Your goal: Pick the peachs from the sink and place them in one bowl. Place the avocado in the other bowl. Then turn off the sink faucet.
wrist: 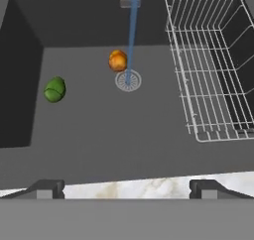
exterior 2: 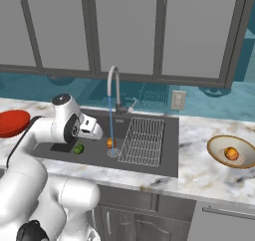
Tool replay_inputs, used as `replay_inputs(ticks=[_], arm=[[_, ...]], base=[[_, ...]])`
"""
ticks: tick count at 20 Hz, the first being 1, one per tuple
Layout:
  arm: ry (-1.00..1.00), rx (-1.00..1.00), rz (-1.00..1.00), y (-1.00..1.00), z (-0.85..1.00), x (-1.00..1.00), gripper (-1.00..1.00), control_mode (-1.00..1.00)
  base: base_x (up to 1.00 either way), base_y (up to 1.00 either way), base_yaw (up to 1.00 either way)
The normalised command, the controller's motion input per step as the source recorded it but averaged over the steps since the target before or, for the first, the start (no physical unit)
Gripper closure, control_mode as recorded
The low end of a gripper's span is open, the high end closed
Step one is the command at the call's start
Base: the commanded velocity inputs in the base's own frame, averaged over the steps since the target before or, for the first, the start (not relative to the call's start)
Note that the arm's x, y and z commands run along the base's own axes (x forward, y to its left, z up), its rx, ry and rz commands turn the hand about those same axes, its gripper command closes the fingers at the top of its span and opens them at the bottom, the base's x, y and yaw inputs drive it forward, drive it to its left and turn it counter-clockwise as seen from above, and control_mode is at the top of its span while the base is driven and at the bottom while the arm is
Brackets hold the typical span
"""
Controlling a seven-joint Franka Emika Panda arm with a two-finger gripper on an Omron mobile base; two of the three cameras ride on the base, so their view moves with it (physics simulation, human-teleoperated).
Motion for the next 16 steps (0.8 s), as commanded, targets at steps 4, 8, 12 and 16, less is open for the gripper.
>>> replay_inputs(ticks=[4, 8, 12, 16], arm=[[0.0, 0.06, 0.0, 0.0, -0.37, 0.0, -1.0, -1.0], [0.0, 0.07, 0.0, 0.0, -0.18, 0.09, -1.0, -1.0], [0.0, 0.08, 0.0, 0.0, 0.0, 0.22, -1.0, -1.0], [0.0, 0.07, 0.0, 0.0, 0.0, 0.24, -1.0, -1.0]], base=[[0.0, 0.0, 0.0], [0.0, 0.0, 0.0], [0.0, 0.0, 0.0], [0.0, 0.0, 0.0]])
